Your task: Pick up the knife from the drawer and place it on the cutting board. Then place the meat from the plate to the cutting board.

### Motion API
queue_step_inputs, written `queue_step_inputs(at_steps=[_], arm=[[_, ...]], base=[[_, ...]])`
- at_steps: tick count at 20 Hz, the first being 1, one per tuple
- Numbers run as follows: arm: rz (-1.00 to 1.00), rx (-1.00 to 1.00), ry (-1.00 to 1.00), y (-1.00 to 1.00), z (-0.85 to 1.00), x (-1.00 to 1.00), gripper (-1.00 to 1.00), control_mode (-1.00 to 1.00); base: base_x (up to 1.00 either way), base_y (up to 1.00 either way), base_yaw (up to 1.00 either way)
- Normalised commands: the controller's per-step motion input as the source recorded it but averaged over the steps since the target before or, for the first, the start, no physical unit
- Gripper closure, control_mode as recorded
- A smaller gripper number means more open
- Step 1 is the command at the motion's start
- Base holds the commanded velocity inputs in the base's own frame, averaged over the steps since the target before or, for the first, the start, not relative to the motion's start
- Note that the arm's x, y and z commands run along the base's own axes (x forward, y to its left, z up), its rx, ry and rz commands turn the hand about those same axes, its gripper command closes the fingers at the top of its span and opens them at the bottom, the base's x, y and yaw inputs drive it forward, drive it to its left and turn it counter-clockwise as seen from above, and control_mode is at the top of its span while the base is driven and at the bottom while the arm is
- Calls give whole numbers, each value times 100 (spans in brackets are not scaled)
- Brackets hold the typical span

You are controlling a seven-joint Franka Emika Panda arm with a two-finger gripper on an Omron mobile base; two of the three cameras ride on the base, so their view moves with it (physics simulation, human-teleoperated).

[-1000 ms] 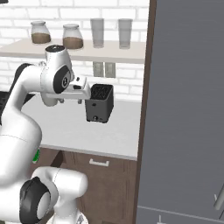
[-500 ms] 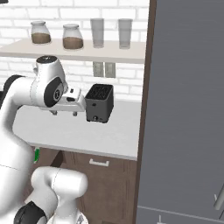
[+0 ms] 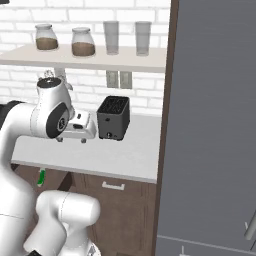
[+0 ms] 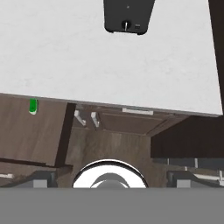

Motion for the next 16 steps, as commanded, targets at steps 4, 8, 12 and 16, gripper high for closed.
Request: queue_step_inputs(at_steps=[4, 8, 12, 16], arm=[[0, 0, 0, 0, -7, -28, -100, 100], [0, 0, 0, 0, 0, 0, -100, 100], [0, 0, 0, 0, 0, 0, -100, 100], [0, 0, 0, 0, 0, 0, -100, 100]], base=[[-14, 0, 0], [-19, -67, 10], [-1, -42, 24], [0, 0, 40]])
